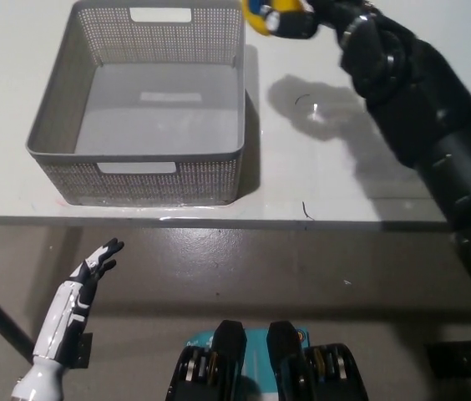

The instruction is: Use the right hand to pick up a yellow duck toy and place it into a container on the left hand side

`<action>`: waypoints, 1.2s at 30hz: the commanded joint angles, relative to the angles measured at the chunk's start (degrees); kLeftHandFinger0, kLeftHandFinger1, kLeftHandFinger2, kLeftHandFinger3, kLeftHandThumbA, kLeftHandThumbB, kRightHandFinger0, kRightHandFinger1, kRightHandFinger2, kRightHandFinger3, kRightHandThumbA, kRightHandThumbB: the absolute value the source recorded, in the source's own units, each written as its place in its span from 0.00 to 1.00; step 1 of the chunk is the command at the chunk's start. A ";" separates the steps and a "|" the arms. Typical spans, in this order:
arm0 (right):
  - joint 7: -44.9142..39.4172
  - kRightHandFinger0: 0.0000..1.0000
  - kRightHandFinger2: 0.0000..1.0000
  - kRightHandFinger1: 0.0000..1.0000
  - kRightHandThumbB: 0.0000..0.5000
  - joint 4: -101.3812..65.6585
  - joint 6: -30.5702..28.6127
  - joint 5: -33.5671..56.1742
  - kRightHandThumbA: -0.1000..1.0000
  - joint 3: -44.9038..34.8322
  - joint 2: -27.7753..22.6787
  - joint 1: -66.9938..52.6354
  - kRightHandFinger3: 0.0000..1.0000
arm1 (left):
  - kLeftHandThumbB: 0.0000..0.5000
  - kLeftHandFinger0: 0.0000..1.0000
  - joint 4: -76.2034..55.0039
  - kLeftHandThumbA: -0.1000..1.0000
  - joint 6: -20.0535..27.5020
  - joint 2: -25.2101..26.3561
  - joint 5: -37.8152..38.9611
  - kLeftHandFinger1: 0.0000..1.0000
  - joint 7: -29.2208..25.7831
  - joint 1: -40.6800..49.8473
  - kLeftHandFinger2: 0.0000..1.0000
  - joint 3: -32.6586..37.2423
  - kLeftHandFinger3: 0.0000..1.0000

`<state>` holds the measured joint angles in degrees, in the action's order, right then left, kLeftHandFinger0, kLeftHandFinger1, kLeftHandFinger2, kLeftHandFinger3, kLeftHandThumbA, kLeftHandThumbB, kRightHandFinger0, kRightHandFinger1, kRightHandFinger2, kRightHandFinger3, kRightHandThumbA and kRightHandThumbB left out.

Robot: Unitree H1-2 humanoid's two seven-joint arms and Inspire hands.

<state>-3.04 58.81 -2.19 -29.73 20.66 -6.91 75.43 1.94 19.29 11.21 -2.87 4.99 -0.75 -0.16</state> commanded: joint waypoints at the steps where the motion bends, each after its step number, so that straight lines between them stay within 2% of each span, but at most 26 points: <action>1: 0.00 0.04 0.86 0.59 0.43 -2.73 2.25 1.11 0.00 -0.85 3.21 6.75 0.91 | 1.00 1.00 -0.60 1.00 1.95 0.53 -0.73 1.00 0.11 -0.50 1.00 0.14 1.00; 4: 0.88 0.03 0.86 0.58 0.41 -1.15 3.49 1.22 0.00 -1.10 5.89 8.07 0.93 | 1.00 1.00 -0.33 1.00 2.12 0.44 -0.85 1.00 -0.01 -0.61 1.00 0.27 1.00; 6: 1.37 0.02 0.84 0.57 0.42 -0.22 3.69 1.26 0.00 -1.21 6.72 8.51 0.97 | 1.00 1.00 -0.08 1.00 2.38 0.49 -0.71 1.00 0.11 -0.75 1.00 0.33 1.00; 11: 2.01 0.02 0.86 0.57 0.38 2.34 3.19 1.28 0.00 -1.22 8.31 9.43 1.00 | 1.00 1.00 0.10 1.00 1.92 0.27 -1.04 1.00 0.26 -1.13 1.00 0.80 1.00; 17: 3.09 0.05 0.89 0.61 0.42 6.58 1.41 1.48 0.00 -1.12 9.46 10.07 0.99 | 1.00 1.00 0.73 1.00 2.52 0.41 -2.23 1.00 0.34 -1.76 1.00 1.50 1.00; 19: 3.81 0.05 0.88 0.59 0.42 7.56 0.83 1.76 0.00 -1.37 9.69 10.04 0.93 | 1.00 1.00 0.93 1.00 2.92 0.46 -2.27 1.00 0.34 -1.91 1.00 1.60 1.00; 20: 1.92 0.51 1.00 1.00 0.46 7.63 2.94 1.54 0.20 -1.01 9.57 10.35 1.00 | 1.00 1.00 1.09 1.00 3.24 0.48 -2.34 1.00 0.36 -2.15 1.00 1.71 1.00; 21: 0.48 0.71 1.00 1.00 0.48 7.65 3.95 1.53 0.24 -0.82 9.44 10.57 1.00 | 1.00 1.00 1.14 1.00 3.19 0.37 -2.34 1.00 0.34 -2.23 1.00 1.77 1.00; 22: -4.20 1.00 1.00 1.00 0.95 7.92 5.22 0.96 0.71 0.48 8.89 11.06 1.00 | 1.00 1.00 1.21 1.00 3.08 0.27 -2.41 1.00 0.27 -2.27 1.00 1.81 1.00; 23: -6.48 1.00 1.00 1.00 0.99 7.95 5.58 0.28 0.71 1.51 8.49 11.21 1.00 | 1.00 1.00 1.22 1.00 3.03 0.28 -2.50 1.00 0.25 -2.27 1.00 1.83 1.00; 24: -6.76 1.00 1.00 1.00 1.00 7.36 5.60 0.29 0.77 1.57 8.13 10.75 1.00 | 1.00 1.00 1.09 1.00 2.80 0.44 -2.31 1.00 0.45 -2.19 1.00 1.84 1.00; 26: -6.54 1.00 1.00 1.00 1.00 6.21 5.57 0.51 0.97 1.59 7.31 9.97 1.00 | 1.00 1.00 1.37 1.00 3.23 0.58 -2.21 1.00 0.54 -2.43 1.00 1.85 1.00; 27: -6.31 1.00 1.00 1.00 0.97 5.72 5.54 0.56 1.00 1.55 7.03 9.71 1.00 | 1.00 1.00 1.45 1.00 3.38 0.61 -2.30 1.00 0.50 -2.58 1.00 1.85 1.00; 28: -6.06 1.00 1.00 1.00 0.92 5.18 5.56 0.66 1.00 1.42 6.81 9.37 1.00 | 1.00 1.00 1.34 1.00 3.18 0.64 -2.26 1.00 0.57 -2.51 1.00 1.87 1.00; 31: -6.07 1.00 1.00 1.00 0.95 4.02 5.66 0.65 1.00 1.33 6.09 8.81 1.00 | 1.00 1.00 1.19 1.00 2.90 0.61 -1.99 1.00 0.82 -2.32 1.00 1.96 1.00; 36: -5.71 1.00 1.00 1.00 0.89 2.34 5.25 0.60 1.00 1.19 4.69 7.73 1.00 | 1.00 1.00 1.53 1.00 3.67 0.44 -2.38 1.00 0.67 -1.97 1.00 2.20 1.00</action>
<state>-8.21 64.21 2.93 -29.41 21.89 -0.47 80.61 3.96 19.93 11.20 -4.97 5.25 -2.37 1.59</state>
